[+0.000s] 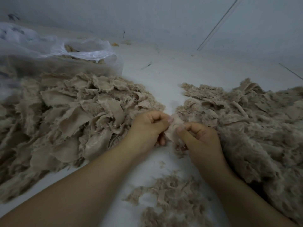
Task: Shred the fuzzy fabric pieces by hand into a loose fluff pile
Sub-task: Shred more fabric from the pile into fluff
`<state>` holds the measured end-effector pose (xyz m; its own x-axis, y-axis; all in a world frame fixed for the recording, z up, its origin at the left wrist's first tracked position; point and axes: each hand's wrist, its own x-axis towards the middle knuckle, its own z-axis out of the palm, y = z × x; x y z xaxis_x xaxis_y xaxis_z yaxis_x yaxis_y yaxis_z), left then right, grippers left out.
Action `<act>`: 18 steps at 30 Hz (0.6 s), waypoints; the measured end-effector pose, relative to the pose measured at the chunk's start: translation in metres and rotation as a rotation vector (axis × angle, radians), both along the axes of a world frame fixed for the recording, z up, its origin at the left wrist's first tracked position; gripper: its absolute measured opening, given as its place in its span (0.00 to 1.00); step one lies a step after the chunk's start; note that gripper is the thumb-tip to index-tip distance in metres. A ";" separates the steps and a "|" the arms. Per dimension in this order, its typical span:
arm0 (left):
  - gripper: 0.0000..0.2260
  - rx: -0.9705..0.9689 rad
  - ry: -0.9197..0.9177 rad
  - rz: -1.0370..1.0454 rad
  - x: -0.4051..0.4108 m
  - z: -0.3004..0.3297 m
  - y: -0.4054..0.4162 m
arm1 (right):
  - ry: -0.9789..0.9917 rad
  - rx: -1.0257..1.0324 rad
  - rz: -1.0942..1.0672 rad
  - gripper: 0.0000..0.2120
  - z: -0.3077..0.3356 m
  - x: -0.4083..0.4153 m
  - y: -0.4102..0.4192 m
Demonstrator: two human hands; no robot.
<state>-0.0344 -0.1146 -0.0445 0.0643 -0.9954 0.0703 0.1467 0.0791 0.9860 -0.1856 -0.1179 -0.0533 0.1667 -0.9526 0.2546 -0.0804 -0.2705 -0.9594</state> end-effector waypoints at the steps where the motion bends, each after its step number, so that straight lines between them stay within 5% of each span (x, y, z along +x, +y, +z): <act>1: 0.13 0.001 0.005 0.025 0.000 -0.002 -0.001 | 0.003 0.000 0.009 0.16 0.000 0.000 0.000; 7: 0.12 0.006 0.109 0.140 0.003 -0.003 -0.004 | -0.061 0.069 -0.006 0.19 0.002 0.001 -0.001; 9: 0.11 -0.022 0.045 0.066 0.000 -0.002 -0.001 | -0.083 0.047 0.014 0.14 0.004 0.001 0.001; 12: 0.07 -0.046 -0.089 0.003 -0.005 0.000 0.003 | -0.004 0.024 0.029 0.19 0.004 0.000 0.002; 18: 0.16 -0.030 -0.035 0.029 -0.009 0.004 0.004 | 0.002 0.002 -0.061 0.11 0.001 -0.002 -0.001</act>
